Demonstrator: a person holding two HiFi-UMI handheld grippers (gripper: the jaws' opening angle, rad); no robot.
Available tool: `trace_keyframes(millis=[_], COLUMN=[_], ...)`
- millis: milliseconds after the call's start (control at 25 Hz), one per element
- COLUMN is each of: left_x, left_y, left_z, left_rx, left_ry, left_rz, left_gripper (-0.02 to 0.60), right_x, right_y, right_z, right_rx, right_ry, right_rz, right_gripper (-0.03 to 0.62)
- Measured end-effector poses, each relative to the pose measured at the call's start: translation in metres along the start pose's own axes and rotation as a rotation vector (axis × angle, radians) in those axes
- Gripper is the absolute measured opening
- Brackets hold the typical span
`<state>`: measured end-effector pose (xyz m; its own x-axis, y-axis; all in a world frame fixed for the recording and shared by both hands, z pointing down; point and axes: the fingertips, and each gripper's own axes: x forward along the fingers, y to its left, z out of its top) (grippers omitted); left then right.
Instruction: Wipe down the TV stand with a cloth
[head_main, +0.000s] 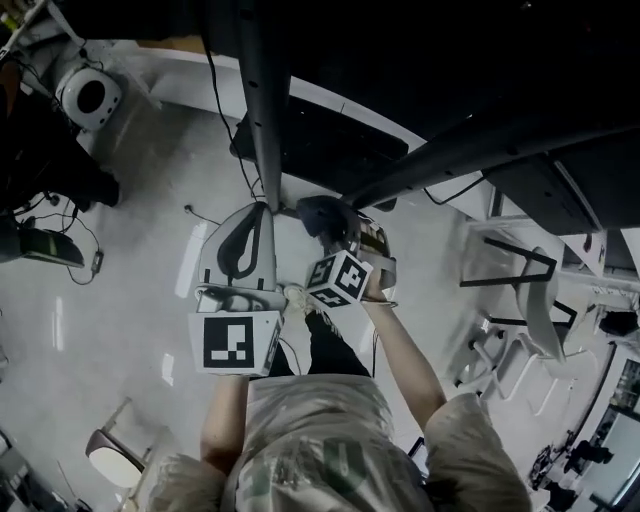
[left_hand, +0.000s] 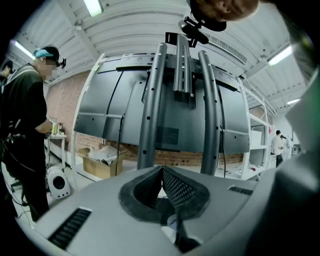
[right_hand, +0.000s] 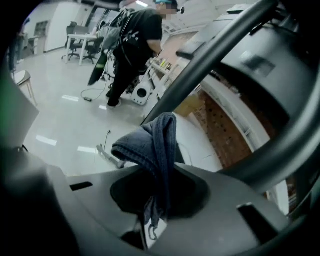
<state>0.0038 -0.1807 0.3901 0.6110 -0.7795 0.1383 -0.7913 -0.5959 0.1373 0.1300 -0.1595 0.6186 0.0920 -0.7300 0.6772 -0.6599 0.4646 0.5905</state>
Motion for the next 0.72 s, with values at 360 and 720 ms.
trace_keyframes(millis=[360,720], left_x=[-0.049,-0.079], left_y=[0.011,-0.004], left_z=[0.118,0.170], left_rx=[0.118,0.158], left_ry=[-0.160,-0.254], left_rz=[0.110,0.112], left_gripper=[0.017,0.015], right_x=[-0.189,-0.285], right_y=[-0.134,-0.174], right_z=[0.179,0.204], right_rx=[0.362,0.738], right_ry=[-0.548,-0.857], right_rz=[-0.189,-0.110], right_gripper=[0.063,0.063])
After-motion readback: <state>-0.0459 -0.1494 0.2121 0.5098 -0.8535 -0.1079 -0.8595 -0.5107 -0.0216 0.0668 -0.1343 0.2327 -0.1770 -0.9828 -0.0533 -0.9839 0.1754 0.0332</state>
